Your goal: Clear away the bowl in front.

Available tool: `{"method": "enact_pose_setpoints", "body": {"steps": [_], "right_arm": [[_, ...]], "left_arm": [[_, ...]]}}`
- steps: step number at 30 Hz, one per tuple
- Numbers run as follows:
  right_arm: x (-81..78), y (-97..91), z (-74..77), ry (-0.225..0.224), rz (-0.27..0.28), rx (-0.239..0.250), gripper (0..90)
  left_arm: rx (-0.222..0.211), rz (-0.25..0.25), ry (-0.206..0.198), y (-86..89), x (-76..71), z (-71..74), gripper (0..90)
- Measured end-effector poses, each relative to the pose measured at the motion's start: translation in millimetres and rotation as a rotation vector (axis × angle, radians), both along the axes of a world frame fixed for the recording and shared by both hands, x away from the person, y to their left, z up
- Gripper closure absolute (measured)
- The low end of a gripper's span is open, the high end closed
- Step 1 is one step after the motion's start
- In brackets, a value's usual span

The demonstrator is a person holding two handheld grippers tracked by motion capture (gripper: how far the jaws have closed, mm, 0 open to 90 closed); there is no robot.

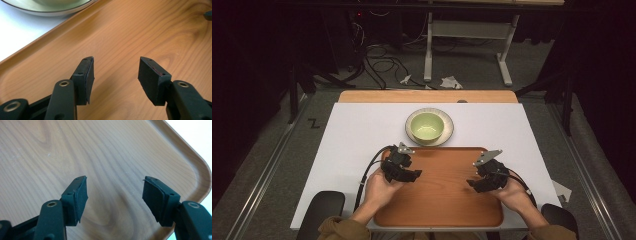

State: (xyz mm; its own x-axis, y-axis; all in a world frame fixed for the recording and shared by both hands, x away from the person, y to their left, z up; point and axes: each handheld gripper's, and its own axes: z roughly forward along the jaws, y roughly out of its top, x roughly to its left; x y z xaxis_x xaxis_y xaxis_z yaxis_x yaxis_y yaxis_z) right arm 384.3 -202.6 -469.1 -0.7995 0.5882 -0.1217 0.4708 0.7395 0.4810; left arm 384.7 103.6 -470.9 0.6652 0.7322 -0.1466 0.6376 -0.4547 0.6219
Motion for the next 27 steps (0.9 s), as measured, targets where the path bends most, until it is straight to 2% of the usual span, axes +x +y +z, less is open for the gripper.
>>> {"method": "enact_pose_setpoints", "body": {"steps": [4,6,11,14,17,20,25,27], "right_arm": [[-1.5,1.0,2.0,-0.006,0.010,0.000,37.1],[-1.9,2.4,2.4,-0.012,0.004,-0.002,37.1],[3.1,6.2,-1.3,-0.001,0.028,-0.027,37.1],[3.7,7.1,0.1,-0.003,0.024,-0.008,37.1],[4.3,7.3,-0.3,-0.001,0.032,-0.014,37.1],[2.8,9.2,-0.4,-0.009,0.041,-0.021,37.2],[2.7,7.0,0.9,-0.016,0.036,-0.016,37.2],[0.5,6.9,1.8,-0.016,0.026,-0.011,37.1]], "left_arm": [[0.005,-0.001,0.003,0.5,-0.3,-1.9,46.1],[0.021,0.000,0.003,2.5,-0.8,-1.8,46.0],[0.006,0.022,0.016,8.7,-0.1,-2.1,45.7],[0.008,0.029,0.026,8.6,1.9,-4.0,45.7],[0.011,0.028,0.030,7.4,2.3,-4.9,45.6],[0.052,0.010,0.006,2.9,-0.3,-4.5,45.2],[0.023,0.013,0.001,4.5,0.8,-1.2,44.7],[0.011,0.024,0.022,5.2,3.1,-1.8,44.0]]}}
